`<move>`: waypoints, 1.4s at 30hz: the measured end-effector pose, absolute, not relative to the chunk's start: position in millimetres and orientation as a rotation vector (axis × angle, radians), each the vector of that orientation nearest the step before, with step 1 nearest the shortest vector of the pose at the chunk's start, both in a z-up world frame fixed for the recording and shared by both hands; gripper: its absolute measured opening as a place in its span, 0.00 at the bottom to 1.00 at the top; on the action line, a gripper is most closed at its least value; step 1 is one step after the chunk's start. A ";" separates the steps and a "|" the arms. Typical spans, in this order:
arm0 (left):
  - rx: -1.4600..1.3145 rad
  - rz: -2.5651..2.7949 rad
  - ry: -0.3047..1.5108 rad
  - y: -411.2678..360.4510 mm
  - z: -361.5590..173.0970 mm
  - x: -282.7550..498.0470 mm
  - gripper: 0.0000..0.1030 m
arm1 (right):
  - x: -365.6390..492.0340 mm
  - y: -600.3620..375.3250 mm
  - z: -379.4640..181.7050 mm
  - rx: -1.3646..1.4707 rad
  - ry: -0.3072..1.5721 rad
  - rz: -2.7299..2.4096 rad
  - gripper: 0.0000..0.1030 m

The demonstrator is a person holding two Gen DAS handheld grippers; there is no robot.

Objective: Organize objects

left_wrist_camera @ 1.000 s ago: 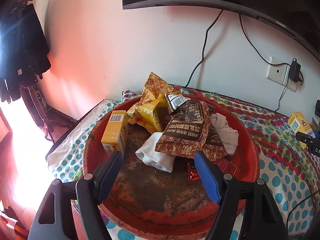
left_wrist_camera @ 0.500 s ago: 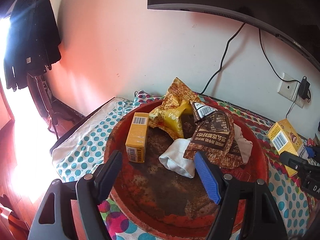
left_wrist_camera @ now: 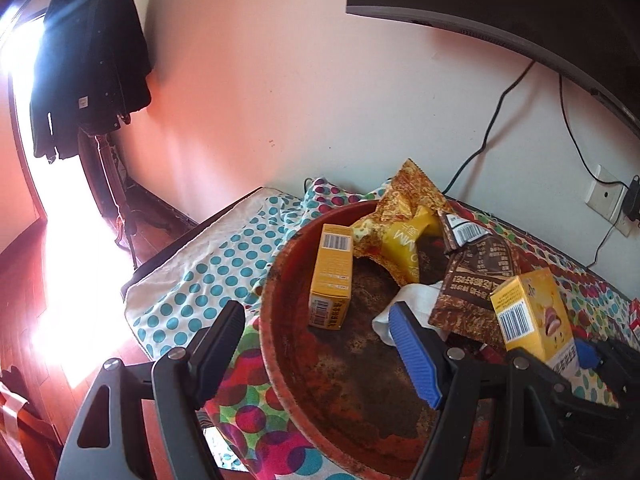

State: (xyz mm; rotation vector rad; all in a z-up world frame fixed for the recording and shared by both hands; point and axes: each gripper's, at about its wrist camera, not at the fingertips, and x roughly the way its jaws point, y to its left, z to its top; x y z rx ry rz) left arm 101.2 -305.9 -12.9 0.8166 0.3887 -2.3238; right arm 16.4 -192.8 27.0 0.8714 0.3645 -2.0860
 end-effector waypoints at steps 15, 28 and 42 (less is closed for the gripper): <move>0.833 -2.249 0.493 -328.2 -21.4 113.6 0.74 | 27.4 -222.2 -3.2 0.948 0.403 -2.039 0.74; 0.901 -2.278 0.399 -302.6 -18.2 96.6 0.74 | 35.6 -179.1 29.6 1.025 0.416 -2.179 1.00; 0.976 -2.456 0.251 -249.2 -16.1 67.5 0.75 | 37.8 -144.3 17.9 1.191 0.472 -2.203 0.99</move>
